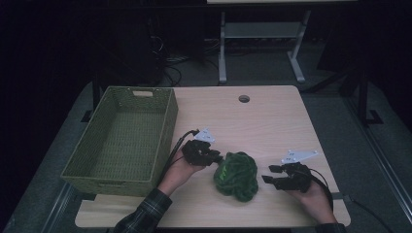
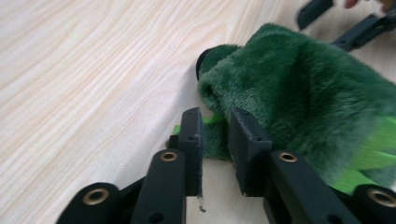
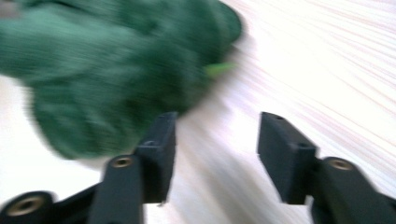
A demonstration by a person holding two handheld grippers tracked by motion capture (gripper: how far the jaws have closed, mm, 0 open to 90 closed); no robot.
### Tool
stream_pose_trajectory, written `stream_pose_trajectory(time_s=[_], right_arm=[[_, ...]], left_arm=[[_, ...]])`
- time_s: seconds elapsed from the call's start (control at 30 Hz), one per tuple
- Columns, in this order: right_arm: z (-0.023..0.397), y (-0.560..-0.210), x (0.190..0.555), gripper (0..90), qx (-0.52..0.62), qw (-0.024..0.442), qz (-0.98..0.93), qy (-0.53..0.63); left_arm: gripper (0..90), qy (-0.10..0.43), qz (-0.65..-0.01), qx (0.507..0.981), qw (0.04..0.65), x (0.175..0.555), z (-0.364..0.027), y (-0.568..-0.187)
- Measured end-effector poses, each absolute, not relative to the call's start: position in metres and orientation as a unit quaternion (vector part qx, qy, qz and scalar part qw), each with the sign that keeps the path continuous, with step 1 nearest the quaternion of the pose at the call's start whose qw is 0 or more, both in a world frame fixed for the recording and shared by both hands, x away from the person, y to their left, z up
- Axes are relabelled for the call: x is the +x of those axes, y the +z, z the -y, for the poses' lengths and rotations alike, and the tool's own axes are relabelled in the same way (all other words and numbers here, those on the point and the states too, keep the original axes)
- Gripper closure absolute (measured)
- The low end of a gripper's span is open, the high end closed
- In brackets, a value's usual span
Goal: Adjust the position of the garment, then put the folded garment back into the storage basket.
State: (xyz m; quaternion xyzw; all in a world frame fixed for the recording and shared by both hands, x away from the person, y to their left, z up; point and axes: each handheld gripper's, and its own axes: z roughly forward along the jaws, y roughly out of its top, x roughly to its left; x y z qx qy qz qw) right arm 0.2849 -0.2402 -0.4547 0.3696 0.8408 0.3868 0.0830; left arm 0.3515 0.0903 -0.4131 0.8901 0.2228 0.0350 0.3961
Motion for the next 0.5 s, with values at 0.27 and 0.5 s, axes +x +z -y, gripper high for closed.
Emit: stream_pose_trajectory(time_s=[0.27, 0.5], right_arm=[[0.247, -0.466, 0.293, 20.2, 0.412, 0.108, -0.834, 0.352], [0.250, -0.473, 0.297, 13.9, 0.426, 0.124, -0.832, 0.334]], left_arm=[[49.2, 0.013, -0.198, 0.887, 0.418, 0.341, -0.092, -0.389], [37.6, -0.005, -0.163, 0.893, 0.419, 0.329, -0.078, -0.380]])
